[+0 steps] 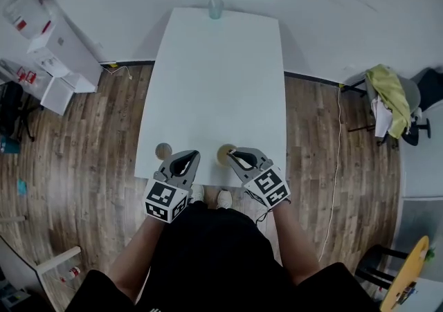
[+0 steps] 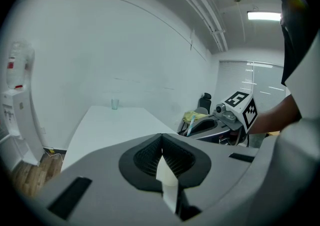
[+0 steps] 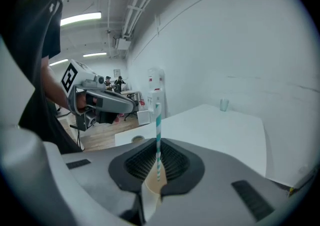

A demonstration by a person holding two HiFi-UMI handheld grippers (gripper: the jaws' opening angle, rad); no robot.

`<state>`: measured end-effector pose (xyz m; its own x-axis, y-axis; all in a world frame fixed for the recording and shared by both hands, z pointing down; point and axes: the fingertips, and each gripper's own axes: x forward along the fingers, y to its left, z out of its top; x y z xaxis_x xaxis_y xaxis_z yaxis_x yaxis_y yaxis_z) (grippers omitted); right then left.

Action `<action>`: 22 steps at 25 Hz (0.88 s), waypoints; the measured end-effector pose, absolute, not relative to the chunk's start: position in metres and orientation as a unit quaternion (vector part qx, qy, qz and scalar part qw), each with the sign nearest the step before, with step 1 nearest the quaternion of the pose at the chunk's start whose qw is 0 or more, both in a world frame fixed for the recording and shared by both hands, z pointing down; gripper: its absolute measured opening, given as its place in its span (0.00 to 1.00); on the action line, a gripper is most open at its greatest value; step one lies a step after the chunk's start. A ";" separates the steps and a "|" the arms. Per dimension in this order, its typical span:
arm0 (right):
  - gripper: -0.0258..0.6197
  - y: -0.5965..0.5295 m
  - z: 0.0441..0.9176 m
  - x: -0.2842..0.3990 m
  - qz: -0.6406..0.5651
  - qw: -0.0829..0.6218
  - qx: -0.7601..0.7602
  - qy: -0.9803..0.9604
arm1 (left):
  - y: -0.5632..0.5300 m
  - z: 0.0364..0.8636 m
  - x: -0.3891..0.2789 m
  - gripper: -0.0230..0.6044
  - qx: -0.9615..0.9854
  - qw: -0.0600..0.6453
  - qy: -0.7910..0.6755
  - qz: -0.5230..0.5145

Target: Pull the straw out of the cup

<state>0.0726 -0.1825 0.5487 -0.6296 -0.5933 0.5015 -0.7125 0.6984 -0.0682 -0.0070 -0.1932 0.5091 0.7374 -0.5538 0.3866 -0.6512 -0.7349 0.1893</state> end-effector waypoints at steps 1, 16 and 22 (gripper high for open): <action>0.10 -0.183 0.547 0.076 0.136 0.218 0.373 -0.891 | -0.193 0.509 -0.005 0.06 0.920 0.157 -0.324 0.154; 0.10 -0.180 0.514 0.126 0.193 0.093 0.453 -0.865 | -0.202 0.494 0.021 0.06 0.937 0.150 -0.284 0.141; 0.10 -0.179 0.487 0.148 0.204 0.026 0.472 -0.857 | -0.206 0.480 0.029 0.06 0.941 0.147 -0.278 0.128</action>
<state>0.1479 -0.1791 0.4867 -0.5529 -0.7987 0.2375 -0.8201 0.4711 -0.3247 0.0291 -0.2060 0.4797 0.8125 -0.4860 0.3220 -0.5610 -0.8020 0.2051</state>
